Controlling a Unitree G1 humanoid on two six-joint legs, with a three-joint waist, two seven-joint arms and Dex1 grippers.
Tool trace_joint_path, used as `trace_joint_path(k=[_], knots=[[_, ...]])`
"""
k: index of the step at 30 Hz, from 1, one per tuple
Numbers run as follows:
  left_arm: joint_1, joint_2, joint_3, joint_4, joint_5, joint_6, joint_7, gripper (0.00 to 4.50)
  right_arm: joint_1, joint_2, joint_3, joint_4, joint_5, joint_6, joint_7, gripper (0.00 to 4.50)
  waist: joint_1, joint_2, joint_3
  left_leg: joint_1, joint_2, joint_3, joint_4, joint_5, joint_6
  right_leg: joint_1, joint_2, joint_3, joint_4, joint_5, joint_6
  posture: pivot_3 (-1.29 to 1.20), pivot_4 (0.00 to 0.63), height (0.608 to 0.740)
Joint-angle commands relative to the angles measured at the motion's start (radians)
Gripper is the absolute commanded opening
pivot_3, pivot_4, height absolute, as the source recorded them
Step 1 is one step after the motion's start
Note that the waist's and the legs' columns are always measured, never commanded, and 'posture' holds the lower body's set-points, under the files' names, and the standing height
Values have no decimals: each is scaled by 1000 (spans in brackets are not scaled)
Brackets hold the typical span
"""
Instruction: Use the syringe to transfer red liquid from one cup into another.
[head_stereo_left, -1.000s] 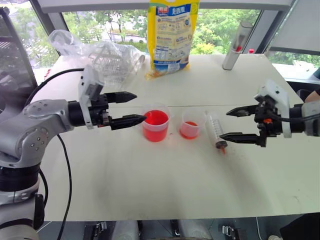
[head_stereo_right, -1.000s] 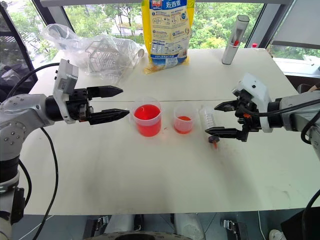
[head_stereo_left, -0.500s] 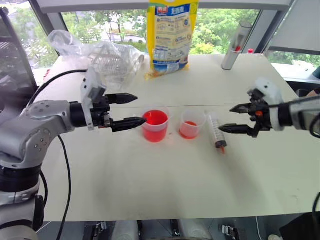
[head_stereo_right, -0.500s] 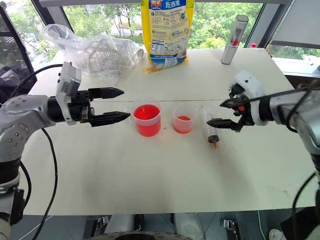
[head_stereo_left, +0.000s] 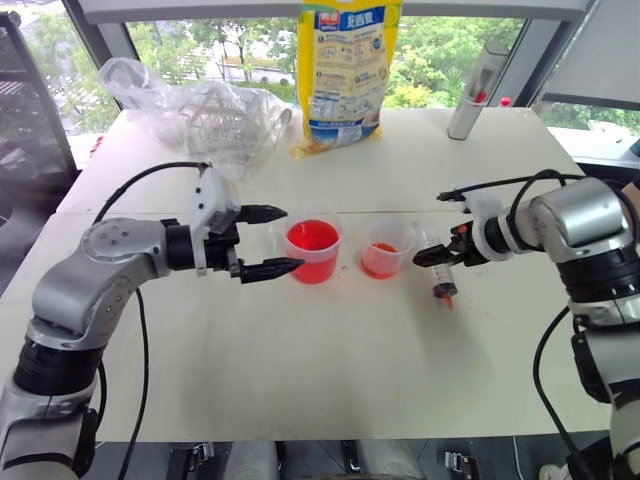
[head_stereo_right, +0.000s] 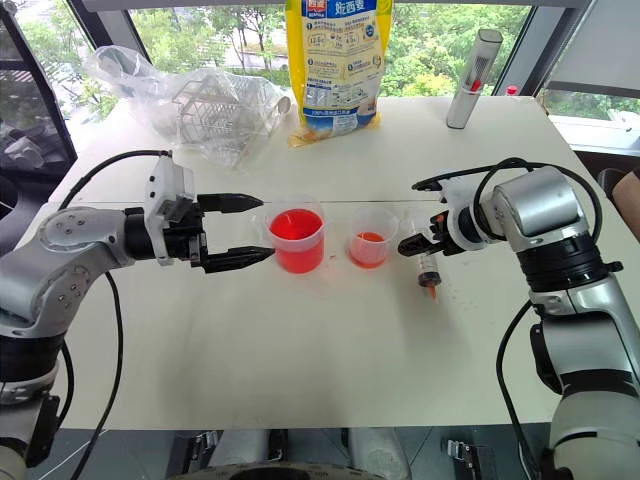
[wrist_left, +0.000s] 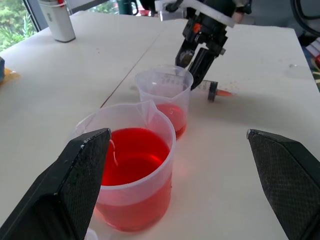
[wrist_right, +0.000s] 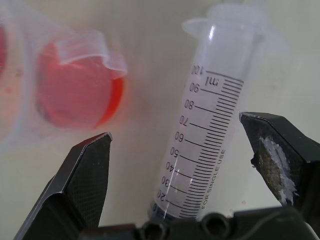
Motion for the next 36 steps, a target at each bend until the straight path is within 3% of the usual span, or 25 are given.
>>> trace_joint_path(k=[1,9,12,16,17,24,27,32,36], knots=[[-4,0,29,-45,-11,-12,7,4500,-48,21,17,44,-25,-9,-11,4486,-1,0,0,0,0,0,0,0,0,0,0,0,0,0,0,0,150,740],[-20,16,-11,-40,30,-37,-34,4500,-68,76,72,149,-87,-88,-9,4486,-3,0,0,0,-1,0,0,0,0,0,1,0,1,0,0,0,150,740],[-22,11,-11,-36,35,-40,-36,4500,-66,91,80,174,-104,-110,-7,3706,-3,0,0,0,-1,0,0,0,0,0,1,0,1,0,0,0,150,740],[-27,5,-16,-30,38,-43,-36,4500,-68,109,82,183,-116,-121,0,1647,-4,0,0,0,-1,0,0,0,0,0,1,0,1,0,0,0,150,740],[-28,3,-17,-29,40,-44,-37,4500,-69,112,82,184,-118,-121,1,1405,-4,0,0,1,-1,0,0,0,0,0,2,0,1,0,0,0,150,740],[-44,-3,-18,-4,55,-57,-46,4500,-64,85,61,168,-141,-111,-3,1394,-3,0,-1,1,-1,0,0,0,0,0,2,0,2,0,0,0,150,740],[-62,1,0,17,52,-57,-41,4500,-62,14,5,107,-160,-156,-18,1394,1,1,0,0,-1,0,0,0,0,-1,1,0,2,0,0,0,150,740],[-98,11,23,68,49,-67,-53,4500,-64,-3,-227,-12,-153,-353,-97,1394,-2,1,0,-1,-1,0,0,0,0,-2,0,-1,2,0,0,0,150,740],[-164,14,42,132,39,-69,-69,4500,-19,103,-399,-175,-106,-698,-113,1394,-8,1,0,0,0,0,-1,0,0,-2,4,-1,3,0,0,0,150,740]])
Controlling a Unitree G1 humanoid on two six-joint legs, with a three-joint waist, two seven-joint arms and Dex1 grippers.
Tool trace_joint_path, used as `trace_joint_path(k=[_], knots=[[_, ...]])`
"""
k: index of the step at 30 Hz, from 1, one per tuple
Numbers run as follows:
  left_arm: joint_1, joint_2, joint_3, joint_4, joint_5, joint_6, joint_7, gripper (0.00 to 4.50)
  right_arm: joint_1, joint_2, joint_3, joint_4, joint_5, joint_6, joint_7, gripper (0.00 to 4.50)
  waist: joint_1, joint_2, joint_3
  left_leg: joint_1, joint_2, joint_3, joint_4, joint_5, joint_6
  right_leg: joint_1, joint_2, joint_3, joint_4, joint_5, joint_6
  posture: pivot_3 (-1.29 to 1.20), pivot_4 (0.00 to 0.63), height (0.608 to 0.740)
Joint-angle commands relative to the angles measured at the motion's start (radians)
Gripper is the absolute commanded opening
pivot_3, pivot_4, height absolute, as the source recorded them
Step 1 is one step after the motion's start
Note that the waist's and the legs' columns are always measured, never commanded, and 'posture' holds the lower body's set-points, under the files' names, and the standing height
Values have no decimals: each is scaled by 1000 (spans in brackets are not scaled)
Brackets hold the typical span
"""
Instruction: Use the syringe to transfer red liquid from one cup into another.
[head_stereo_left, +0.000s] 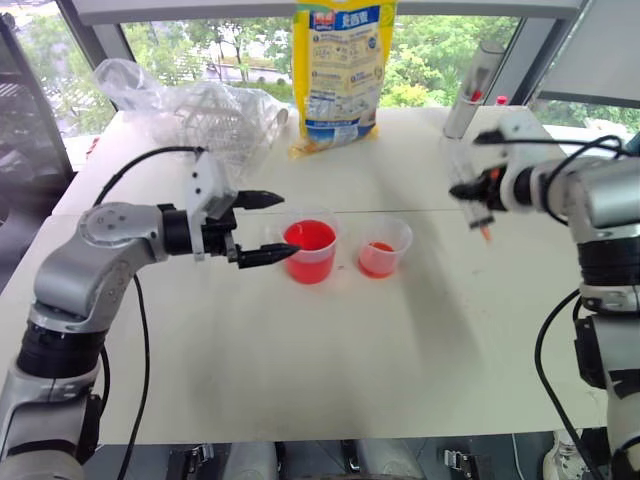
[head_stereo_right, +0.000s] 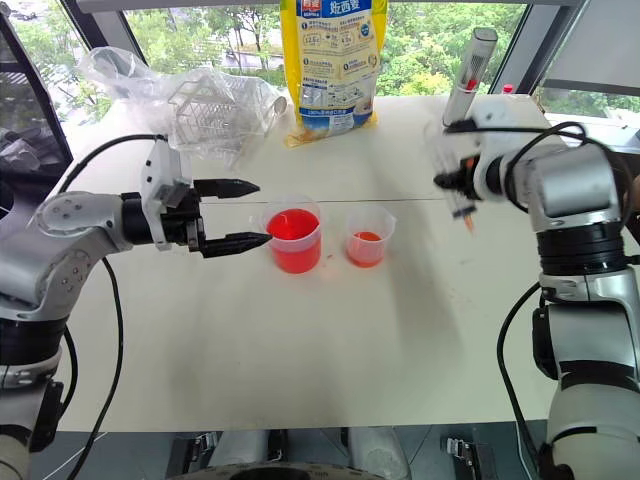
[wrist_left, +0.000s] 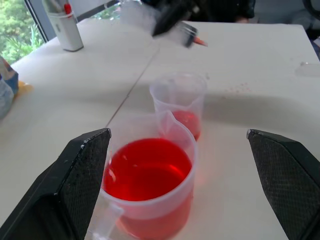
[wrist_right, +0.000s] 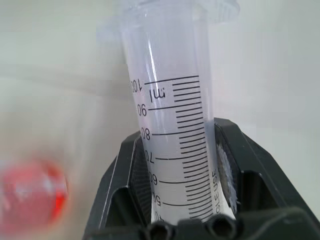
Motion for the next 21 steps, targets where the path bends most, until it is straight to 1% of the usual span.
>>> trace_joint_path(k=[1,3,6,8,11,13,15,21], knots=[[-64,12,47,32,-11,-17,-19,4500,12,88,-126,-165,76,-224,7,1394,-2,0,0,0,1,0,0,0,0,0,1,0,1,0,0,0,150,740],[-101,15,54,61,-17,-14,-32,4500,36,158,-155,-234,136,-271,25,1394,0,0,0,1,1,0,0,0,0,0,2,0,3,0,0,0,150,740],[-142,22,58,101,-17,-15,-54,4500,68,255,-134,-289,161,-387,36,1394,3,0,0,1,2,0,0,0,0,0,2,0,4,0,0,0,150,740],[-168,28,61,118,-19,-11,-64,4500,89,348,-130,-314,226,-416,47,1394,2,0,0,1,1,0,1,0,0,0,1,0,4,0,0,0,150,740],[-193,39,72,131,-26,-3,-74,4500,130,444,-102,-325,269,-471,74,1394,4,0,0,1,1,0,2,0,0,0,0,0,5,0,0,0,150,740],[-205,45,81,136,-32,5,-78,4500,161,489,-76,-324,276,-514,94,1394,4,0,0,1,1,0,1,0,0,0,0,0,5,0,0,0,150,740],[-218,57,98,135,-47,25,-78,4500,223,544,-26,-304,263,-584,123,1394,5,0,0,1,1,0,1,0,0,0,-1,-1,4,0,0,0,150,740],[-228,74,116,125,-66,61,-71,4500,318,634,70,-189,190,-757,161,1394,2,-1,0,1,1,0,2,0,0,0,-1,-1,5,0,0,0,150,740]])
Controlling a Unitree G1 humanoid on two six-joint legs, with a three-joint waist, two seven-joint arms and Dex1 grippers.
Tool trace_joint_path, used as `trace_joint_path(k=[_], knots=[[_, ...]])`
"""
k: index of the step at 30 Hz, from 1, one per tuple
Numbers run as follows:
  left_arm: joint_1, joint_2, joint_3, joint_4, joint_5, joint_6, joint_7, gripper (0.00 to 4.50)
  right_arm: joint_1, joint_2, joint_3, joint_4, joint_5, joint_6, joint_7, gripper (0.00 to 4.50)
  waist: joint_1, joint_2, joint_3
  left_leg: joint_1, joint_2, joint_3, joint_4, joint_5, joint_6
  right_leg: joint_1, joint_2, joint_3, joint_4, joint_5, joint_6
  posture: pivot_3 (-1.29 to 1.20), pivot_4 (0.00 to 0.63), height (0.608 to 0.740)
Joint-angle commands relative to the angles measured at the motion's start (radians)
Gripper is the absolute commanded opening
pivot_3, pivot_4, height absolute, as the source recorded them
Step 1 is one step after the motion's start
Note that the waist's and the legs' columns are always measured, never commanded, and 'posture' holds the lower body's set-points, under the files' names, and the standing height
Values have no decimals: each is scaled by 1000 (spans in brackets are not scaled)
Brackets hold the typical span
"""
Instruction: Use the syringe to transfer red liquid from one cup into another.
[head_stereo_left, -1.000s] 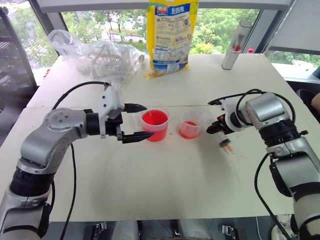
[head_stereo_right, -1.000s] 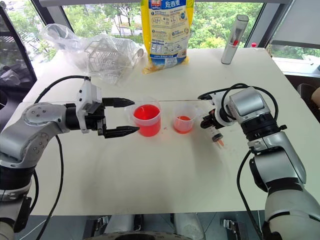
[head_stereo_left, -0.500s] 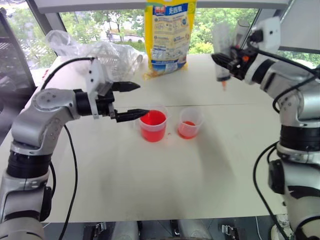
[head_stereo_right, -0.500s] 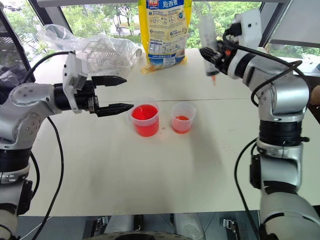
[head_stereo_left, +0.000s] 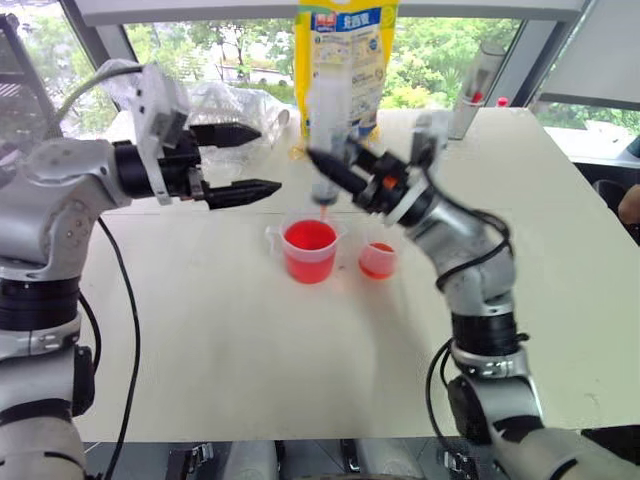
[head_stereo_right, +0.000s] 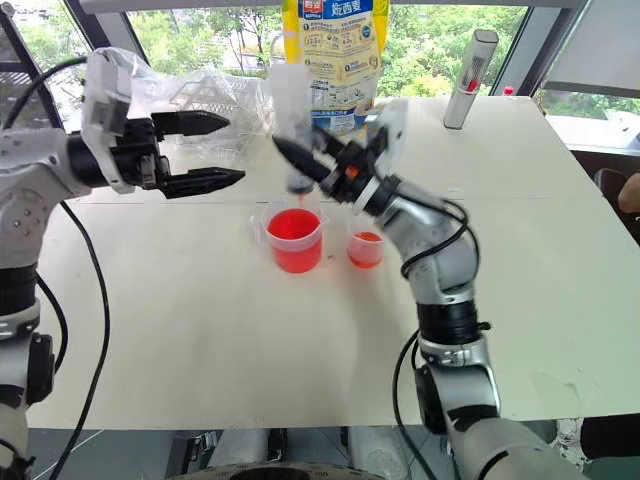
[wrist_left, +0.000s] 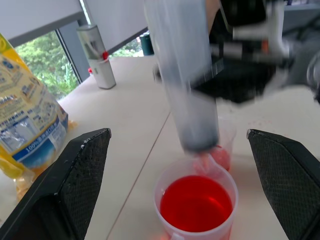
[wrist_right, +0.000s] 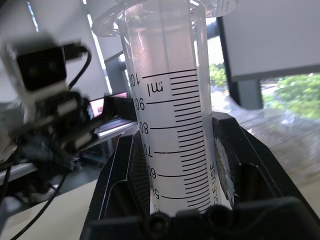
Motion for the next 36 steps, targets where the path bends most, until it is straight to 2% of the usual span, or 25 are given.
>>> trace_joint_path(k=[1,14,27,36], knots=[[-19,15,33,-20,-20,17,4,4500,10,34,31,41,-37,-113,18,1394,0,0,0,0,0,0,0,0,0,0,0,0,0,0,0,0,150,740],[-51,-44,-9,14,9,5,6,4500,47,66,89,261,-167,-341,45,1394,1,0,0,0,0,0,0,0,0,0,0,0,0,0,0,0,150,740],[-111,-164,-65,152,70,-52,10,4500,73,58,106,244,-196,-359,51,1394,1,0,0,1,-1,0,0,0,0,1,0,0,0,0,0,0,150,740],[-143,-213,-75,204,67,-43,-6,4500,80,53,116,225,-202,-354,49,1394,0,0,0,2,0,0,0,0,0,1,0,0,1,0,0,0,150,740]])
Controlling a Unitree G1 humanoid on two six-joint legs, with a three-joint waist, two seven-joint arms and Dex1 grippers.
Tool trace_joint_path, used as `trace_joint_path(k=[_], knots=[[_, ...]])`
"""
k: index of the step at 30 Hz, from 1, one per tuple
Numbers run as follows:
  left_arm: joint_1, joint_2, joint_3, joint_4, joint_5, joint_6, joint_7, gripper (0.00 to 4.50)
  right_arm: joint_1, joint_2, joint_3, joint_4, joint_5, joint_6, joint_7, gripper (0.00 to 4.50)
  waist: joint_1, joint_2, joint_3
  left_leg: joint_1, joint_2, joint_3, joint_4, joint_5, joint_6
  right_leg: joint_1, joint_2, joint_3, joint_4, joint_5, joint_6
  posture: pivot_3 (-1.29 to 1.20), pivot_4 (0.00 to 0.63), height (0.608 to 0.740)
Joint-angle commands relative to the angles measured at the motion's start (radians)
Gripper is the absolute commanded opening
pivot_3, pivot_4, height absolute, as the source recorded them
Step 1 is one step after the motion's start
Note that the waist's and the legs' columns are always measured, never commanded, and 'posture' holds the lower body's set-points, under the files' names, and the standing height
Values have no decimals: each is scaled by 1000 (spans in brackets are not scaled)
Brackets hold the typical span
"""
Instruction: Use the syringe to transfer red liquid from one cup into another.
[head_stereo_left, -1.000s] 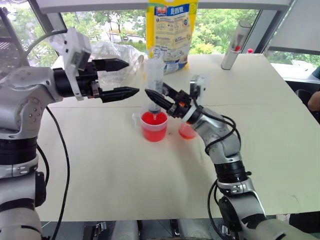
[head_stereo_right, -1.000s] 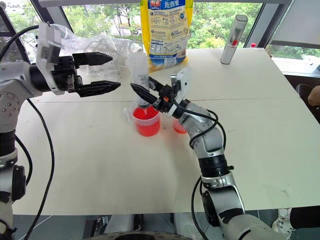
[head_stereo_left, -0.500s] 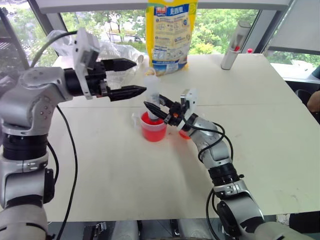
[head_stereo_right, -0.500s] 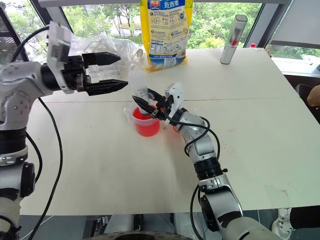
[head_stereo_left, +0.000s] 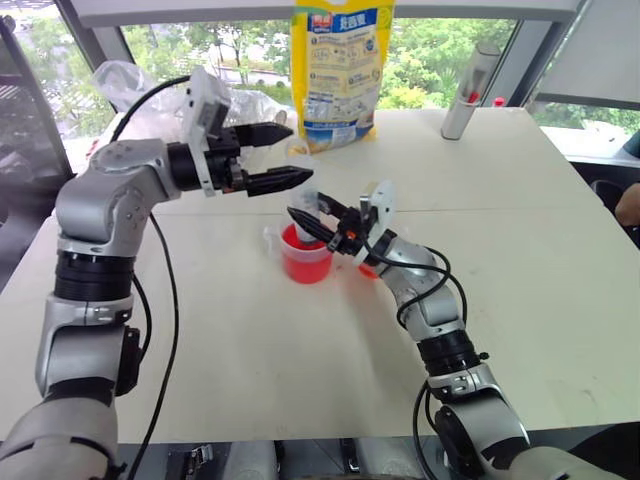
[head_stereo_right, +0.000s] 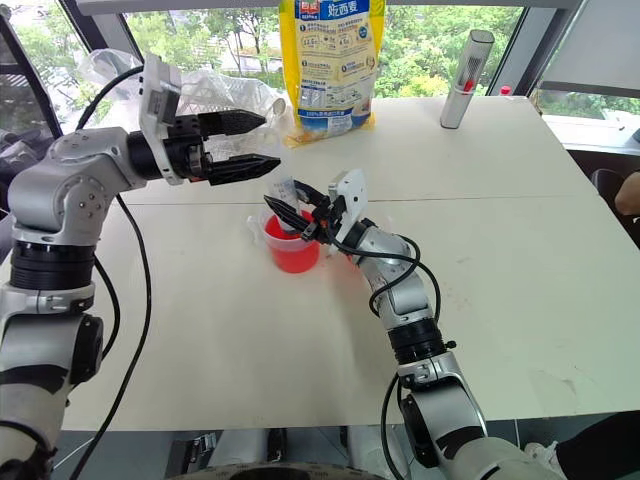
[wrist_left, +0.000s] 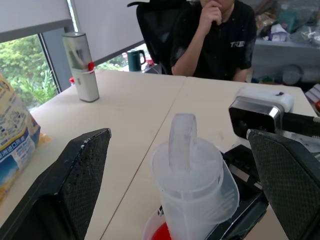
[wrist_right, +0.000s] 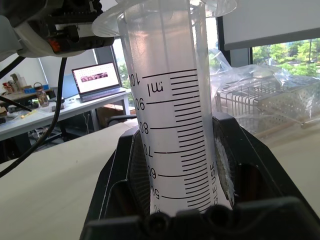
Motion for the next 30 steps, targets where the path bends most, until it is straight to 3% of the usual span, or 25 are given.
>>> trace_joint_path(k=[1,3,6,10,13,14,30], knots=[[-33,-11,11,-2,-4,-4,-5,4500,1,2,12,-35,-4,-1,1,1394,1,0,0,0,0,0,0,0,0,0,0,0,0,0,0,0,150,740],[-36,-14,16,-1,-8,2,-6,4500,0,1,15,-36,-5,-1,1,1394,0,0,0,0,0,0,0,0,0,0,0,0,0,0,0,0,150,740],[-36,-15,22,0,-15,13,-8,3708,-3,0,16,-34,-7,-2,1,1394,0,0,0,0,0,0,0,0,0,0,0,0,0,0,0,0,150,740],[-32,-12,30,-3,-21,24,-9,1690,-5,-1,17,-31,-8,-4,1,1394,0,0,0,0,0,0,0,0,0,0,0,0,0,0,0,0,150,740],[-27,-10,32,-9,-22,29,-8,340,-7,-4,17,-29,-9,-5,4,1394,0,0,0,0,0,0,0,0,0,1,0,0,0,0,0,0,150,740],[-24,-9,31,-12,-23,30,-8,99,-7,-4,18,-29,-10,-5,5,1394,0,0,0,0,0,0,0,0,0,1,0,0,0,0,0,0,150,740],[-78,-16,51,24,-7,-9,17,99,3,-52,54,-64,-3,91,54,1394,1,0,0,0,0,0,0,0,0,1,0,0,0,0,0,0,150,740]])
